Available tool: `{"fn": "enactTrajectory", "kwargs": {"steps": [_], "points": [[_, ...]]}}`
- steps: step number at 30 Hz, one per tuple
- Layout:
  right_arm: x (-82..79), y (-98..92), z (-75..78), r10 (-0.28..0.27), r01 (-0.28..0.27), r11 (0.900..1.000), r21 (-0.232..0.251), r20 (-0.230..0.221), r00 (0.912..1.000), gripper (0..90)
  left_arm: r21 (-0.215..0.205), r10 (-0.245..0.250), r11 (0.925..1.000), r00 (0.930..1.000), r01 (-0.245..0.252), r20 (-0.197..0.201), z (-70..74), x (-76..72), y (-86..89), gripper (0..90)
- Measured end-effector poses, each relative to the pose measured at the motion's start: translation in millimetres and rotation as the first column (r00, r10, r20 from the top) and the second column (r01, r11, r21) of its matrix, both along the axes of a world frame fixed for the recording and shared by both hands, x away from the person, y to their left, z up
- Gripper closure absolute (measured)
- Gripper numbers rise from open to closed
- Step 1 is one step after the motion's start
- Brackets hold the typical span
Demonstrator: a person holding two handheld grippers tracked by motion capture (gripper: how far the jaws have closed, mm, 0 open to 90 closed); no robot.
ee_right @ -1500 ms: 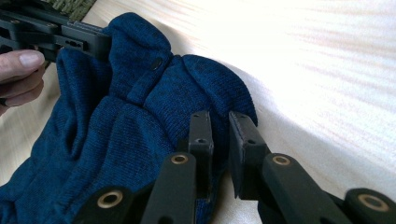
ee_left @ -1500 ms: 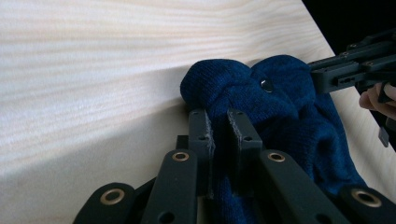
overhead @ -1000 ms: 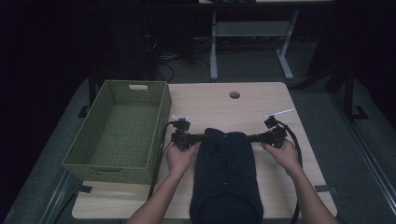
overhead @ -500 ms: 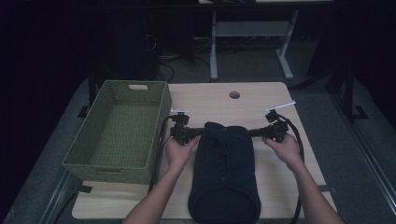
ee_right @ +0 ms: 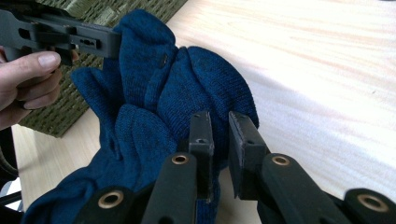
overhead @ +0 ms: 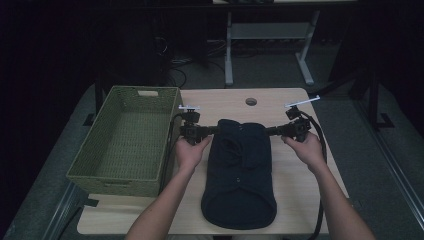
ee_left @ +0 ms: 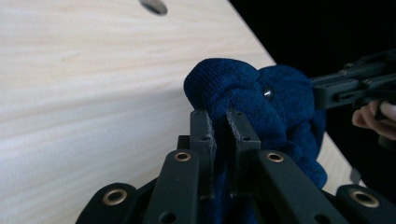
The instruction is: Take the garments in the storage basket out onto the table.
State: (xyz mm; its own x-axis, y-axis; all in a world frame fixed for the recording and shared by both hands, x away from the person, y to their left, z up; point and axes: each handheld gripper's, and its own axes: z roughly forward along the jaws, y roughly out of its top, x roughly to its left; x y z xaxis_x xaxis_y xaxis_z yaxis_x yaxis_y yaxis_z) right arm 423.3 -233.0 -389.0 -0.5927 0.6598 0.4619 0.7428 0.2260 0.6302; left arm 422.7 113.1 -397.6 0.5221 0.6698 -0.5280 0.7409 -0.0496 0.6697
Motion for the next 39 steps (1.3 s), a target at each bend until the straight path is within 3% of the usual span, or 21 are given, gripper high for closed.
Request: {"fn": "enactTrajectory", "kwargs": {"steps": [8, 16, 18, 21, 27, 39], "points": [[11.0, -0.9, 18.2, -0.009, 0.009, 1.000, 0.006, 0.026, 0.9996, 80.2, -0.005, -0.004, 1.0000, 0.9994, 0.005, 0.034, 19.3, 13.2, 0.2, 82.9], [16.2, -2.3, 43.8, -0.022, 0.021, 1.000, 0.008, 0.086, 0.9960, 80.0, -0.016, -0.005, 0.9998, 0.9968, 0.006, 0.079, 41.3, 19.7, -1.4, 82.8], [13.8, -1.7, 45.1, -0.022, 0.022, 1.000, 0.005, 0.100, 0.9948, 80.0, 0.002, -0.017, 0.9999, 0.9961, 0.017, 0.087, 39.8, 17.5, -2.2, 82.8], [9.0, 0.5, 41.4, -0.017, 0.019, 1.000, -0.013, 0.119, 0.9927, 80.0, -0.008, -0.017, 0.9998, 0.9961, 0.018, 0.087, 33.7, 12.0, -1.3, 82.8], [-4.4, 3.8, 29.9, -0.010, 0.011, 1.000, -0.003, 0.144, 0.9895, 79.9, 0.010, -0.023, 0.9997, 0.9956, 0.022, 0.091, 22.6, -1.9, 0.5, 82.6], [-39.0, 8.9, 15.1, 0.031, -0.029, 0.999, -0.015, 0.185, 0.9823, 79.6, 0.029, -0.043, 0.9988, 0.9900, 0.040, 0.135, 5.5, -40.6, 4.2, 82.5]]}}
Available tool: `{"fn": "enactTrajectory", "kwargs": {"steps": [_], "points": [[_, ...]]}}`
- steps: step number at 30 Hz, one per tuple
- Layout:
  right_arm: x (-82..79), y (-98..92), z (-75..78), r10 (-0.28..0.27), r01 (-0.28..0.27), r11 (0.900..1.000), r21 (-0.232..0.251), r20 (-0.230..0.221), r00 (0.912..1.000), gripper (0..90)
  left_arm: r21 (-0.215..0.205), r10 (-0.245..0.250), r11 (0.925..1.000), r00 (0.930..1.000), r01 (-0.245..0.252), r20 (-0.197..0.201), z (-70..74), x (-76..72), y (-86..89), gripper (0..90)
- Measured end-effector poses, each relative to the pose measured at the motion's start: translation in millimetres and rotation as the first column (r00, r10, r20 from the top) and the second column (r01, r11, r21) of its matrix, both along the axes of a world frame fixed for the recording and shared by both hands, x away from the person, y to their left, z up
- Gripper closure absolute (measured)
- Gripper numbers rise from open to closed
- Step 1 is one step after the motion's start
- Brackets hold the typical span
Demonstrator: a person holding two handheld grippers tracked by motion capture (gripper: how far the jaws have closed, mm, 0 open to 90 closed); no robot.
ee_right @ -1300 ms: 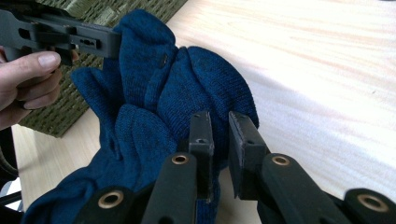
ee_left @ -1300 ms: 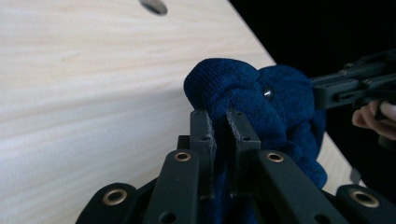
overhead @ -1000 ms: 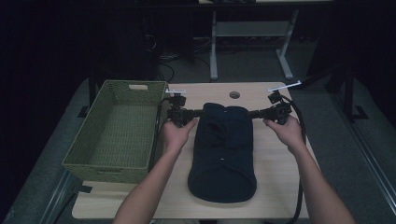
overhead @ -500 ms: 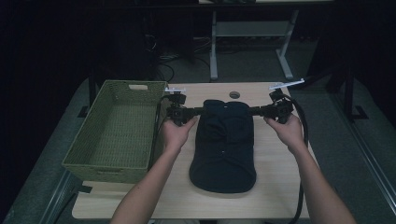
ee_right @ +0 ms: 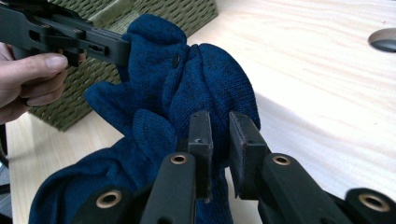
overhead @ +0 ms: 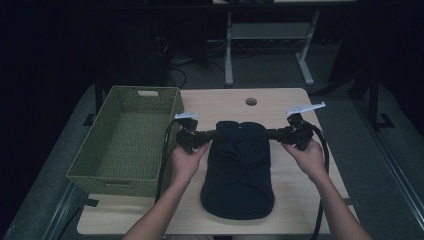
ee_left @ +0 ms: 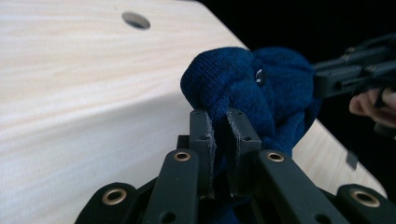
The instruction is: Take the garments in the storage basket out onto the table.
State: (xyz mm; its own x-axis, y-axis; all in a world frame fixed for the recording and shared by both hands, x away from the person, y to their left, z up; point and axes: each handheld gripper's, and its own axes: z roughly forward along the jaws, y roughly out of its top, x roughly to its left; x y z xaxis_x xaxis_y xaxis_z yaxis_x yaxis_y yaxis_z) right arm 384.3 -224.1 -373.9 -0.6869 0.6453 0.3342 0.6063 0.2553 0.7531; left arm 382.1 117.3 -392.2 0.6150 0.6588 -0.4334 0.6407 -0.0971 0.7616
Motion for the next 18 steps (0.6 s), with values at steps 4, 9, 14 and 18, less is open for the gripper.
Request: {"fn": "enactTrajectory", "kwargs": {"steps": [4, 9, 14, 18], "points": [[-10.1, 1.1, -5.0, 0.015, -0.015, 1.000, 0.003, 0.005, 0.9999, 79.6, -0.014, -0.007, 0.9999, 1.0000, 0.007, -0.003, -5.6, -10.4, 3.5, 82.5], [-22.8, 1.2, -8.1, 0.040, -0.040, 0.999, 0.003, 0.012, 0.9991, 79.4, -0.014, -0.024, 0.9996, 0.9997, 0.024, 0.011, -8.7, -24.9, 5.5, 82.5], [-33.5, 0.0, -14.3, 0.065, -0.065, 0.998, 0.007, -0.010, 0.9978, 79.6, -0.008, -0.043, 0.9990, 0.9991, 0.043, 0.004, -13.4, -38.0, 7.3, 82.5], [-42.9, -0.3, -21.2, 0.088, -0.088, 0.996, 0.012, -0.028, 0.9957, 79.9, 0.002, -0.061, 0.9981, 0.9981, 0.061, -0.002, -18.6, -49.3, 8.5, 82.6]]}}
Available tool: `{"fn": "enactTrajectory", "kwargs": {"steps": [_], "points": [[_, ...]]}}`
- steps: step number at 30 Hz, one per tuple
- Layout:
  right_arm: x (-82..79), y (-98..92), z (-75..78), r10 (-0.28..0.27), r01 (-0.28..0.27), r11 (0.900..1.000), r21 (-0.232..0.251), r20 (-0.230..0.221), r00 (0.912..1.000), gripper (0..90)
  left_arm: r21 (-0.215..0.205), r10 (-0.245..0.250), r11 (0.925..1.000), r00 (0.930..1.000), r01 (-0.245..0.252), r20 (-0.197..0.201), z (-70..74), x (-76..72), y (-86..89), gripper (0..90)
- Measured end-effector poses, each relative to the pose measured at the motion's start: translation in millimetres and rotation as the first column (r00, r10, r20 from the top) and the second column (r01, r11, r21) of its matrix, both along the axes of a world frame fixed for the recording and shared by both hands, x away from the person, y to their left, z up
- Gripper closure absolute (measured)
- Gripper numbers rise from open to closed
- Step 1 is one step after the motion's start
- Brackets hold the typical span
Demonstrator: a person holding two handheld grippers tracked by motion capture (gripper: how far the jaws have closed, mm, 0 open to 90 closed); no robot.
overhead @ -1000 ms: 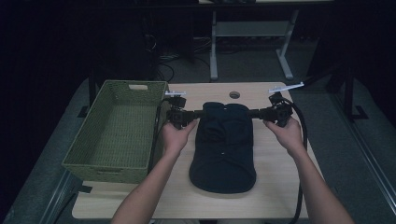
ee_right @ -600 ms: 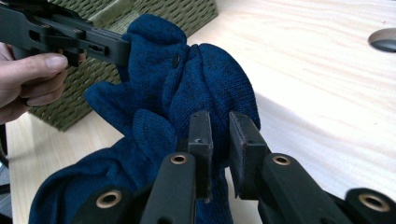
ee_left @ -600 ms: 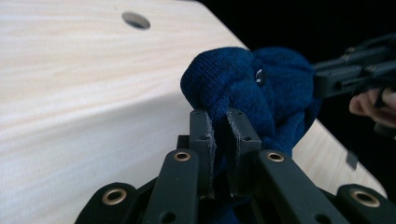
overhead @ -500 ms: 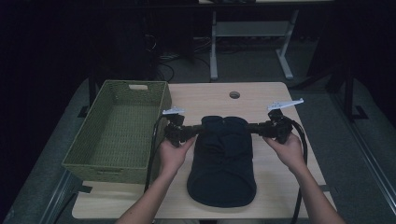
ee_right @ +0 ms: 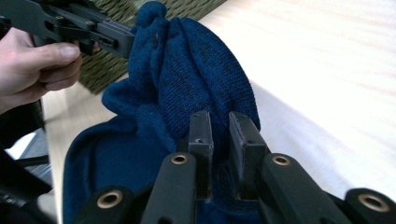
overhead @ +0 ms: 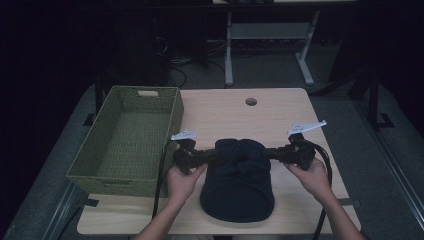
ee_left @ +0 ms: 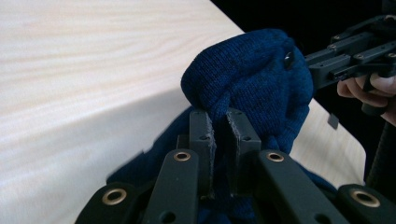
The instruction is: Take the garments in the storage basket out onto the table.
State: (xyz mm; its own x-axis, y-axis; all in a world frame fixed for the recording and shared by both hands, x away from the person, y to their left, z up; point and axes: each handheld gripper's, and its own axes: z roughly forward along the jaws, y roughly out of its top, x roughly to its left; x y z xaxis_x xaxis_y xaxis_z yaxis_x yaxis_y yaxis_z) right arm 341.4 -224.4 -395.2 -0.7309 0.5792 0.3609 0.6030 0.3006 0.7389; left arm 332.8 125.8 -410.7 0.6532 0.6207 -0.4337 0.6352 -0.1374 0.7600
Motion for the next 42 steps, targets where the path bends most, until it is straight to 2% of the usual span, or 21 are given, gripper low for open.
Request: {"fn": "enactTrajectory", "kwargs": {"steps": [2, 4, 12, 15, 17, 18, 24, 26, 28, 32, 35, 37, 39, 42], "points": [[-4.6, -0.4, -4.4, 0.010, -0.010, 1.000, 0.004, -0.017, 0.9998, 80.0, 0.017, -0.006, 0.9998, 1.0000, 0.006, -0.008, -3.9, -4.3, 1.0, 82.6], [-9.5, -0.4, -9.0, 0.019, -0.019, 1.000, 0.007, -0.023, 0.9996, 80.1, 0.014, -0.011, 0.9998, 0.9996, 0.011, -0.026, -9.9, -9.1, 3.1, 82.6], [-27.5, 2.5, -29.9, 0.059, -0.059, 0.998, 0.006, -0.072, 0.9957, 80.2, 0.047, -0.043, 0.9978, 0.9969, 0.047, -0.066, -27.1, -24.0, 5.6, 82.6], [-31.5, 3.2, -36.8, 0.083, -0.082, 0.997, 0.014, -0.105, 0.9910, 79.5, 0.048, -0.057, 0.9970, 0.9954, 0.061, -0.077, -32.1, -27.4, 7.3, 82.5], [-31.8, 4.8, -38.6, 0.116, -0.116, 0.993, 0.015, -0.136, 0.9838, 74.6, 0.040, -0.071, 0.9965, 0.9948, 0.074, -0.073, -33.3, -28.6, 8.6, 82.4], [-31.2, 4.6, -37.3, 0.127, -0.125, 0.992, 0.023, -0.138, 0.9822, 70.4, 0.036, -0.074, 0.9964, 0.9946, 0.077, -0.072, -33.6, -29.0, 9.6, 82.4], [-14.9, -0.2, -15.9, 0.107, -0.097, 0.991, 0.093, -0.117, 0.9873, 69.1, 0.042, -0.100, 0.9938, 0.9928, 0.103, -0.067, -34.8, -31.9, 11.9, 82.4], [-7.8, 1.6, -11.0, 0.094, -0.085, 0.993, 0.086, -0.118, 0.9885, 69.7, 0.042, -0.102, 0.9935, 0.9923, 0.105, -0.070, -35.1, -32.2, 11.7, 82.4], [-1.4, 3.3, -8.0, 0.087, -0.074, 0.992, 0.106, -0.118, 0.9892, 71.4, 0.042, -0.106, 0.9931, 0.9921, 0.109, -0.067, -35.5, -32.5, 12.4, 82.4], [11.0, 11.6, -9.2, 0.053, -0.044, 0.997, 0.067, -0.137, 0.9892, 77.2, 0.042, -0.114, 0.9923, 0.9908, 0.117, -0.074, -37.1, -34.2, 13.4, 82.5], [19.4, 20.5, -18.5, 0.055, -0.051, 0.998, 0.027, -0.189, 0.9804, 80.7, 0.039, -0.119, 0.9918, 0.9900, 0.122, -0.076, -37.4, -35.3, 14.7, 82.5], [19.6, 28.2, -24.5, 0.089, -0.089, 0.996, 0.009, -0.225, 0.9702, 81.9, 0.033, -0.125, 0.9912, 0.9888, 0.128, -0.081, -36.2, -36.0, 15.3, 81.7], [15.9, 34.8, -29.1, 0.136, -0.140, 0.990, 0.002, -0.244, 0.9600, 82.9, 0.015, -0.133, 0.9908, 0.9880, 0.134, -0.080, -33.5, -37.2, 15.9, 79.1], [9.3, 39.0, -32.7, 0.175, -0.182, 0.983, -0.003, -0.263, 0.9488, 82.9, 0.011, -0.141, 0.9898, 0.9873, 0.142, -0.073, -27.2, -41.2, 14.7, 72.8]]}}
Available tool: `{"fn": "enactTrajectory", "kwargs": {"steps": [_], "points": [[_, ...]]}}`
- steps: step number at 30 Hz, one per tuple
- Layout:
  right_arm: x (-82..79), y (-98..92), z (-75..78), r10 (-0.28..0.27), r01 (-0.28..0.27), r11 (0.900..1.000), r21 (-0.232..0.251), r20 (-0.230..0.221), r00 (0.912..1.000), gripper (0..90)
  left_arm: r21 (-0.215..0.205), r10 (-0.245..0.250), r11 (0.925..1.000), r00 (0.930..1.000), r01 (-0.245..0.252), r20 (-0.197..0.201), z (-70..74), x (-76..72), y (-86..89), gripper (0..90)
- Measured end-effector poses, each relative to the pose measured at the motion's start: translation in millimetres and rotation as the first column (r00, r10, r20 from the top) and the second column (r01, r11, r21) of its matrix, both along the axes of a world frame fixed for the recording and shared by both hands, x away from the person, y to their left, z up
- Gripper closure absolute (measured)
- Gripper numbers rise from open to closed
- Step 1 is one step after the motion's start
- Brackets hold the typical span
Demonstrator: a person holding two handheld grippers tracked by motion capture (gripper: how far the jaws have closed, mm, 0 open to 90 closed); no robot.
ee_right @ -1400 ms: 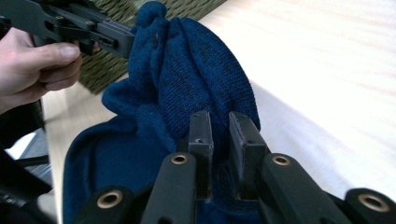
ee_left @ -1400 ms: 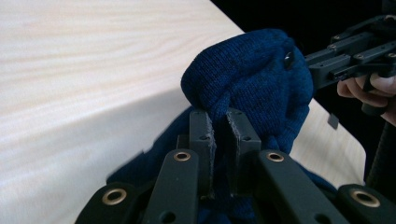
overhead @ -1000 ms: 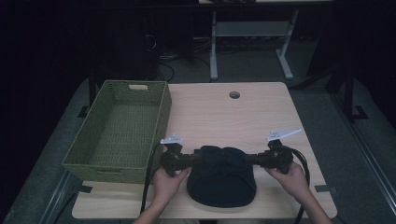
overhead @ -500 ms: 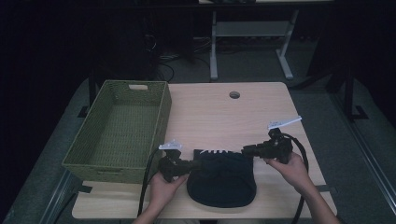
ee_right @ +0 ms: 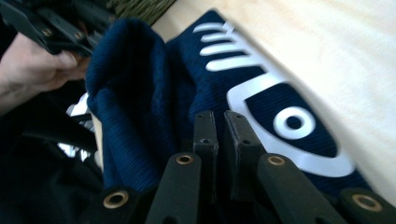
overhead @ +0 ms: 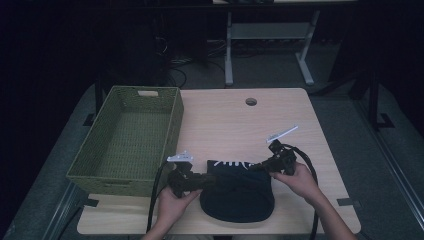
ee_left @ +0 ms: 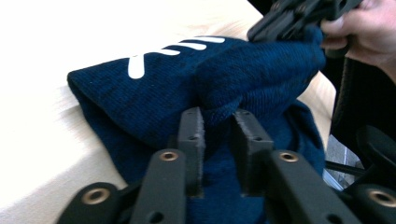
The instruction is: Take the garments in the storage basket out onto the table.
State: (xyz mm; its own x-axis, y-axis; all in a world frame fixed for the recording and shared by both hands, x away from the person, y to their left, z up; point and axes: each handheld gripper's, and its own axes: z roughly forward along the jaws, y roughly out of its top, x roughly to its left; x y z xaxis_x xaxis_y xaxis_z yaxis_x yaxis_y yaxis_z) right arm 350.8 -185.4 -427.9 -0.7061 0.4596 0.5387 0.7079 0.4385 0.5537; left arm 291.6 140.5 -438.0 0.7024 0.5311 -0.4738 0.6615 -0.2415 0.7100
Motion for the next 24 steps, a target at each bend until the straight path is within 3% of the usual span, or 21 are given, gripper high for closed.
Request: {"fn": "enactTrajectory", "kwargs": {"steps": [8, 14, 18, 24], "points": [[-15.8, 0.0, -10.4, 0.030, -0.030, 1.000, -0.009, -0.011, 0.9995, 82.4, -0.025, -0.045, 0.9987, 0.9988, 0.045, 0.022, 23.0, -9.9, -4.8, 68.8], [-22.5, 2.3, -19.5, 0.047, -0.048, 0.998, -0.037, -0.020, 0.9987, 82.1, -0.067, -0.052, 0.9964, 0.9985, 0.053, 0.018, 34.3, -10.2, -2.5, 68.6], [-24.7, 4.7, -22.3, 0.056, -0.057, 0.997, -0.047, -0.021, 0.9982, 81.6, -0.045, -0.054, 0.9975, 0.9983, 0.055, 0.019, 36.7, -9.0, -4.3, 68.9], [-33.2, 9.0, -10.3, 0.078, -0.078, 0.997, 0.016, 0.010, 0.9969, 81.1, -0.018, -0.063, 0.9979, 0.9979, 0.062, -0.014, 28.2, -5.0, -12.6, 69.3]]}}
